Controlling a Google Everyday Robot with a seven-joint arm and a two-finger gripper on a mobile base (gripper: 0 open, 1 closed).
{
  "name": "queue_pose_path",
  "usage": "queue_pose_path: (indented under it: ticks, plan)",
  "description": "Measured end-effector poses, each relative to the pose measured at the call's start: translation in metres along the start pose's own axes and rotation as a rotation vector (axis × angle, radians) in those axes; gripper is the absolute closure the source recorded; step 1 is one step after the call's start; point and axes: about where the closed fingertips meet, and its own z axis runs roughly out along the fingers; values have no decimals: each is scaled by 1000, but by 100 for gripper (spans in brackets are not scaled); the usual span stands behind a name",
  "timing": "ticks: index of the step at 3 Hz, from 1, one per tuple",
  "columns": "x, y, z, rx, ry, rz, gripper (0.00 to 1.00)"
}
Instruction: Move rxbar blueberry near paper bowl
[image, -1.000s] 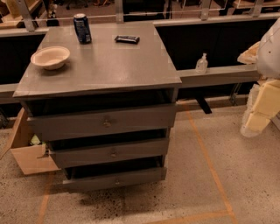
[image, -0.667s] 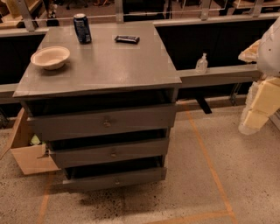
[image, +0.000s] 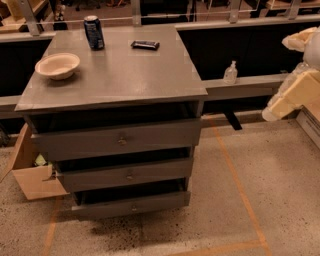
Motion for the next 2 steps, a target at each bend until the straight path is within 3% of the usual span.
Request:
queue_pose_path:
  ticks: [1, 2]
  plan:
    - [-32, -55, 11, 122, -202, -11, 0]
    - [-65, -103, 27, 164, -372, 23, 0]
